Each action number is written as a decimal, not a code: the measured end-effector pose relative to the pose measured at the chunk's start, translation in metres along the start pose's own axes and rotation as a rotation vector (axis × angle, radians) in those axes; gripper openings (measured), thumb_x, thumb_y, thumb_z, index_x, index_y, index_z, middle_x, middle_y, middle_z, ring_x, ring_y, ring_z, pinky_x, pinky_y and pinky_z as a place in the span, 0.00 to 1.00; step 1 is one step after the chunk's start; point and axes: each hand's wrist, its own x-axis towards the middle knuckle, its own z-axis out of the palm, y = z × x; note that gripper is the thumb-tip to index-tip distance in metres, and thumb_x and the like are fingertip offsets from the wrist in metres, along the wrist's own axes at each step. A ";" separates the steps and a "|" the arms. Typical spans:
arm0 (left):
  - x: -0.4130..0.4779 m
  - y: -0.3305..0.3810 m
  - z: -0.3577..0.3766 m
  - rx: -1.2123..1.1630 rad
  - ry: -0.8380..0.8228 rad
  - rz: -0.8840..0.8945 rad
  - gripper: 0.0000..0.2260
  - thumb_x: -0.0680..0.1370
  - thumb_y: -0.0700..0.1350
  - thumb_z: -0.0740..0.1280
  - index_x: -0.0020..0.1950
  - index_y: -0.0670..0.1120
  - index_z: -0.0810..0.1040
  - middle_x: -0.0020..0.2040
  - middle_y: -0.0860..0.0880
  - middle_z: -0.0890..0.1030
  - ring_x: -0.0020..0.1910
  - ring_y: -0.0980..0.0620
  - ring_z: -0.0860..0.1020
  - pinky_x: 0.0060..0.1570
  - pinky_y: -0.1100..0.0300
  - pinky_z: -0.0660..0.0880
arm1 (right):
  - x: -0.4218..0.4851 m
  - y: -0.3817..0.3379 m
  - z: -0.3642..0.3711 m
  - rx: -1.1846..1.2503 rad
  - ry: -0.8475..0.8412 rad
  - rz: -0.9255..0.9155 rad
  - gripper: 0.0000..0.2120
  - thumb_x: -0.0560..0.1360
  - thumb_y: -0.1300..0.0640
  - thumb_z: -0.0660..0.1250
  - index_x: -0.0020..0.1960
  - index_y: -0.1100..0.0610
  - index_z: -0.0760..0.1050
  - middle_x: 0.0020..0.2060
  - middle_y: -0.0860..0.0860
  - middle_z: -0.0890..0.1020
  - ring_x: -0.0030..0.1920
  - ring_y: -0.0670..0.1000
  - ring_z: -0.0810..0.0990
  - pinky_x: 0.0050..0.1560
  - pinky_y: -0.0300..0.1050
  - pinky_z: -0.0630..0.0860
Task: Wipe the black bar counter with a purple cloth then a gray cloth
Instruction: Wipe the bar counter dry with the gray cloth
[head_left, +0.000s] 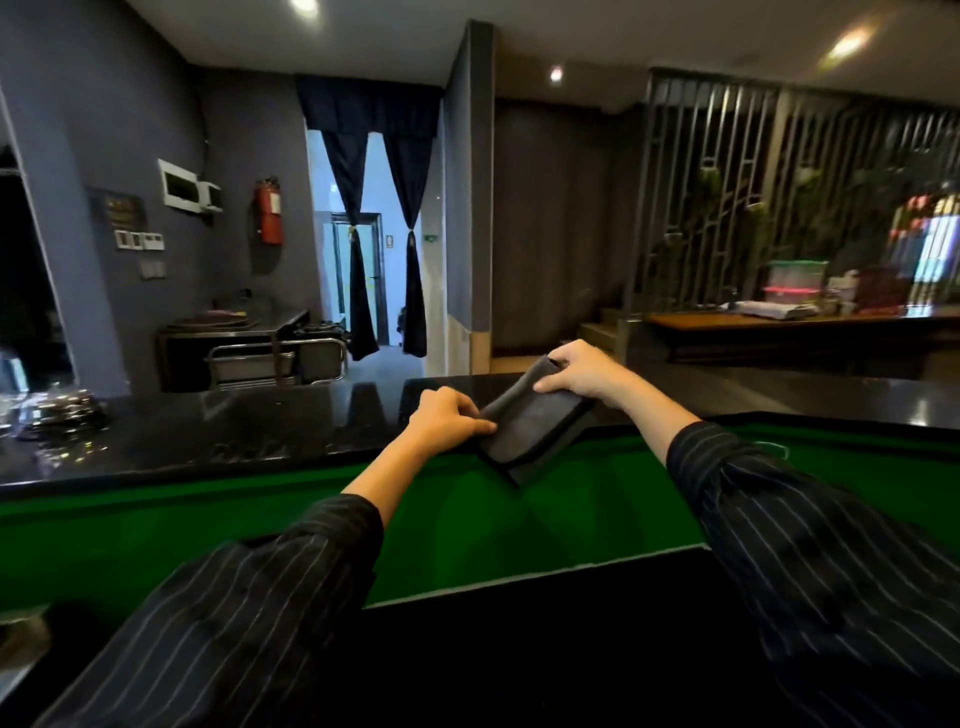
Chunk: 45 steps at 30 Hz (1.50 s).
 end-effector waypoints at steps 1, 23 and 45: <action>0.007 0.003 0.008 0.027 -0.014 0.017 0.07 0.68 0.52 0.75 0.39 0.49 0.85 0.41 0.48 0.85 0.47 0.50 0.81 0.55 0.51 0.77 | 0.007 0.009 -0.002 -0.101 0.011 -0.018 0.19 0.71 0.54 0.74 0.59 0.63 0.79 0.53 0.55 0.81 0.60 0.58 0.78 0.52 0.47 0.72; 0.049 -0.060 -0.001 0.380 -0.123 -0.036 0.20 0.82 0.51 0.54 0.72 0.49 0.68 0.74 0.46 0.68 0.73 0.46 0.65 0.73 0.53 0.60 | 0.095 0.012 0.088 -0.439 -0.344 0.112 0.31 0.76 0.37 0.43 0.75 0.47 0.60 0.78 0.55 0.57 0.78 0.62 0.51 0.72 0.70 0.48; 0.049 -0.058 0.003 0.409 -0.027 -0.153 0.19 0.81 0.50 0.54 0.71 0.52 0.68 0.73 0.48 0.70 0.71 0.45 0.69 0.69 0.48 0.67 | 0.171 0.074 0.077 -0.476 -0.355 0.070 0.32 0.81 0.37 0.45 0.80 0.50 0.44 0.80 0.55 0.46 0.79 0.58 0.44 0.77 0.61 0.43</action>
